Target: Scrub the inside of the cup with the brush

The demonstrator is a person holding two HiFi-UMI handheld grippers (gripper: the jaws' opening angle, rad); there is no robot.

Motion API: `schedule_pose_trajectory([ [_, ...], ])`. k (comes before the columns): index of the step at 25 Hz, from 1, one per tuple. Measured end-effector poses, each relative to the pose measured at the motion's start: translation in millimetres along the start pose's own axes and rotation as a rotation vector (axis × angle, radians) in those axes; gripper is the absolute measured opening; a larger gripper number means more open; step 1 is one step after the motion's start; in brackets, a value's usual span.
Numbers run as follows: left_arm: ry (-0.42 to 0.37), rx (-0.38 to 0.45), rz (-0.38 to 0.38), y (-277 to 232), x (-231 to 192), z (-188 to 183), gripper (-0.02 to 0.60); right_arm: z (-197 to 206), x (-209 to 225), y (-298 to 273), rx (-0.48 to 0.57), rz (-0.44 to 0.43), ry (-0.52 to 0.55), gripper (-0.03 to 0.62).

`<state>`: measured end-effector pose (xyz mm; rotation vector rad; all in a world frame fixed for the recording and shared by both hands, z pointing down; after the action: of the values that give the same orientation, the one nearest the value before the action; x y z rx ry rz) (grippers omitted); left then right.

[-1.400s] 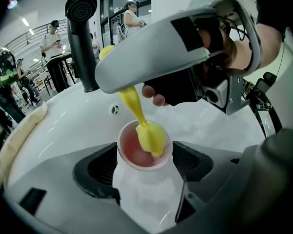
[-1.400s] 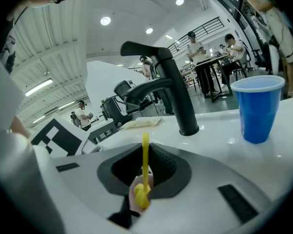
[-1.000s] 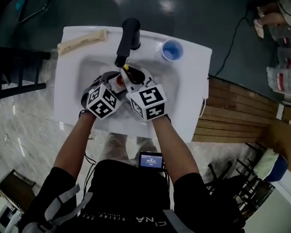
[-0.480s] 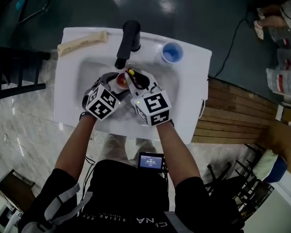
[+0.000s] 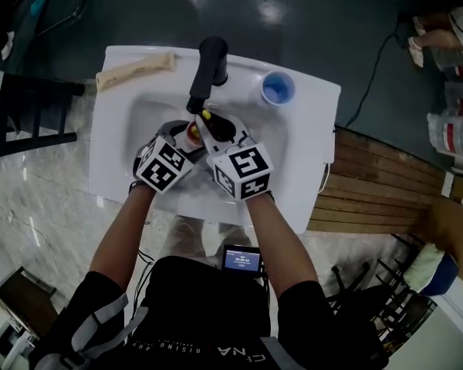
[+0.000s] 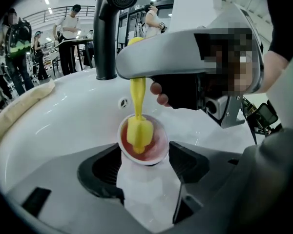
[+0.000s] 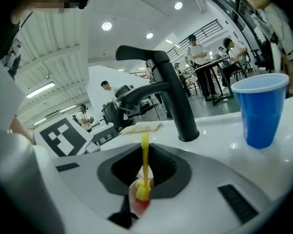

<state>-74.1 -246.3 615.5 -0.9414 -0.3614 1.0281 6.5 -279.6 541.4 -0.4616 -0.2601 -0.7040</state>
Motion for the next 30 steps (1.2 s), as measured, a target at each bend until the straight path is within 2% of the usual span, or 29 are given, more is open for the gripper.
schedule_pose_trajectory([
  [4,0.036,0.003,0.001,2,-1,-1,0.31,5,1,-8,-0.003,0.026,0.073,0.04],
  [10,0.083,0.013,-0.011,6,-7,-2,0.308,18,1,-10,-0.06,0.04,0.191,0.04],
  [24,0.119,0.007,0.0,7,-1,-3,0.308,20,-14,-10,-0.043,0.003,0.115,0.04],
  [30,0.132,0.006,0.007,8,2,-1,0.307,18,-8,-16,-0.035,0.039,0.15,0.04],
])
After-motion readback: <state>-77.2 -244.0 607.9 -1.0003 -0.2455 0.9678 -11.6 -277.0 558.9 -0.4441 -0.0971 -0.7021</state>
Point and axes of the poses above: the fingertips, and each gripper's own axes: y backward along the fingers, x to its right, z out of its underside, the point moved 6 cm from there along y, backward along the fingers, and after that the axes turned 1 degree about x, right-handed, at the moved point
